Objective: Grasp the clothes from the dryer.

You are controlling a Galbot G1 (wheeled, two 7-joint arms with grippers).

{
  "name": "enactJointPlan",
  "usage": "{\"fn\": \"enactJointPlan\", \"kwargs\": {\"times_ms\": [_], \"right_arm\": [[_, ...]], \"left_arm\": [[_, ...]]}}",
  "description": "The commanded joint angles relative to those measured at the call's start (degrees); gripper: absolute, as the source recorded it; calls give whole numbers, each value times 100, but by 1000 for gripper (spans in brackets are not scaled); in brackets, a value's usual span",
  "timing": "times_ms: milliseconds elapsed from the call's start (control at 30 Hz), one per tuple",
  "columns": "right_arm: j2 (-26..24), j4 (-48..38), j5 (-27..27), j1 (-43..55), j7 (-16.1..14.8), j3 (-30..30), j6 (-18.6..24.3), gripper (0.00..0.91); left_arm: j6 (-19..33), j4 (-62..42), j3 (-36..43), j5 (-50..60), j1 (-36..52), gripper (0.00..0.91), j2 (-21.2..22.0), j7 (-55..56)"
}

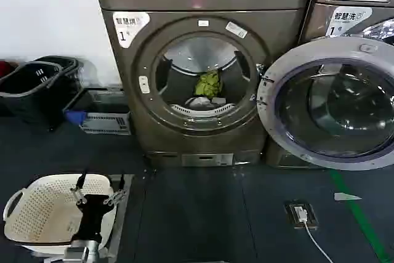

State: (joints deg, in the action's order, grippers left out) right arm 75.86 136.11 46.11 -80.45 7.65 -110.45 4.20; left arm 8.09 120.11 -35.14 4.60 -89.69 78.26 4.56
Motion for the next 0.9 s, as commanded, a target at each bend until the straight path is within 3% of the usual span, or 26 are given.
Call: {"fn": "enactJointPlan", "kwargs": {"times_ms": [33,900], "right_arm": [[-4,-21,9,-7,-22,4,74,907],[21,-104,-20,-21,-97,104,183,907]], "left_arm": [[1,-1,2,-3,1,907,-2,-3],[1,-19,14,31,-25,907,5,-39]]}}
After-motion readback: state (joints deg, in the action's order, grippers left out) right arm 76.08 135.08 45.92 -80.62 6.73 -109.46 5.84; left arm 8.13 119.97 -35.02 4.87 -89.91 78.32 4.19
